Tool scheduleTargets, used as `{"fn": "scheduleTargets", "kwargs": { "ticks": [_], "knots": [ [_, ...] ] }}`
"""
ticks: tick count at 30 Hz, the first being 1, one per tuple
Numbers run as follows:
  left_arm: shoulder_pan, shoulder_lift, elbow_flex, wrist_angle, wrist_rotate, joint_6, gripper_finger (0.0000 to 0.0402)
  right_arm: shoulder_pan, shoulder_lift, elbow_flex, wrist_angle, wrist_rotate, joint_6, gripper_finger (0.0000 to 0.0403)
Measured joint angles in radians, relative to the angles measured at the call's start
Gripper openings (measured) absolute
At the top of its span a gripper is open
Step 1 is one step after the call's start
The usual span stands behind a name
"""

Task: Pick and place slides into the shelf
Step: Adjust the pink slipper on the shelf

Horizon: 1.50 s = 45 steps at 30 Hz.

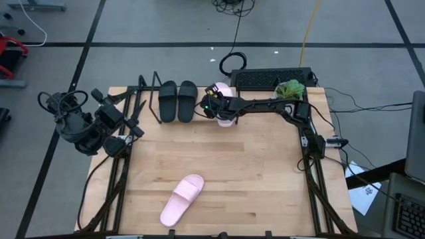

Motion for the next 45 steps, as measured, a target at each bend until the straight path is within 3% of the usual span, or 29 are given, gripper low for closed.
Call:
{"fn": "scheduleTargets", "kwargs": {
  "ticks": [17,45],
  "knots": [
    [0.0,0.0,0.0,0.0,0.0,-0.001,0.0228,0.0,0.0,0.0,-0.003,0.081,-0.107,0.0004],
    [0.0,0.0,0.0,0.0,0.0,-0.002,0.0228,0.0,-0.002,0.0,-0.105,0.057,-0.105,0.0003]
  ]
}}
